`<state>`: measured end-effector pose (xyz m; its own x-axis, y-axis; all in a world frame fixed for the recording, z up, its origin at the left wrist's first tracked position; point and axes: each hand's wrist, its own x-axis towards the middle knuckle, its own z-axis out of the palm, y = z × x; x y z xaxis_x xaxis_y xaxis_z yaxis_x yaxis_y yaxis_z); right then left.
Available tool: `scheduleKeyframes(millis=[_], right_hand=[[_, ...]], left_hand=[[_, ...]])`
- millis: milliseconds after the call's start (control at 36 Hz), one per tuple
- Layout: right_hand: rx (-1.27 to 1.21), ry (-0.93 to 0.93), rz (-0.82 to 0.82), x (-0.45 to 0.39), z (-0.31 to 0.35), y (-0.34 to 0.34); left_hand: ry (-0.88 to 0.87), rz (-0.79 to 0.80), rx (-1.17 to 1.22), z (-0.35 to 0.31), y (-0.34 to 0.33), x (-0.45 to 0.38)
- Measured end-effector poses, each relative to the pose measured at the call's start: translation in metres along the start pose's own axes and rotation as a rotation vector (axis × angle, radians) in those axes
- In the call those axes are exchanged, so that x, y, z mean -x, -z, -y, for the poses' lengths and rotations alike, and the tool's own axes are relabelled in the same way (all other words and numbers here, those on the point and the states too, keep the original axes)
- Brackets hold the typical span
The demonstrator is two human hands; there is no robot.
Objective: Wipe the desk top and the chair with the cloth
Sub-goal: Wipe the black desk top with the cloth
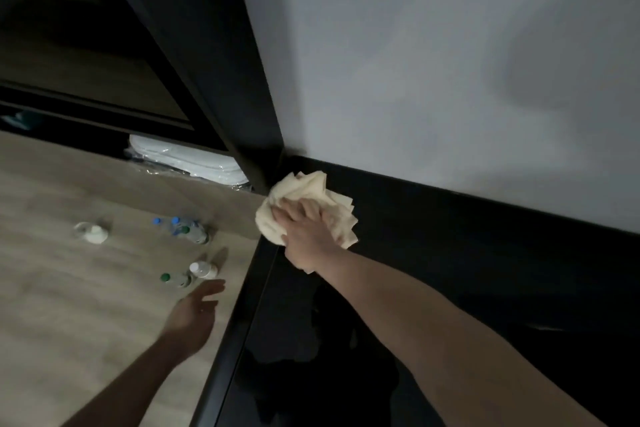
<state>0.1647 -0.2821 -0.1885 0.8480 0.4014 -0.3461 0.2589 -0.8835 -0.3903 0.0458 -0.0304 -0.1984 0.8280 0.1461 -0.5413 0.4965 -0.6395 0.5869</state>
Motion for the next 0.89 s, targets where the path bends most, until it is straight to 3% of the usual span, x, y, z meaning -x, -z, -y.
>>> scheduleKeyframes(millis=[250,361,500,667,889], right_hand=[[-0.046,0.162,0.162,0.085,0.091,-0.083],[-0.111,0.217,0.223,0.129,0.128,-0.119],[-0.022,0.274,0.273,0.183,0.150,-0.133],[0.083,0.279,0.332,0.240,0.122,-0.157],[0.113,0.119,0.221,0.321,0.029,-0.137]], left_hand=[[0.106,-0.089,-0.063,0.053,0.050,0.029],[0.119,-0.123,-0.092,0.048,0.057,0.044],[0.084,-0.115,-0.095,0.036,0.055,0.058],[0.059,-0.088,-0.123,0.001,0.033,0.066],[-0.086,-0.030,-0.199,-0.063,-0.022,0.066]])
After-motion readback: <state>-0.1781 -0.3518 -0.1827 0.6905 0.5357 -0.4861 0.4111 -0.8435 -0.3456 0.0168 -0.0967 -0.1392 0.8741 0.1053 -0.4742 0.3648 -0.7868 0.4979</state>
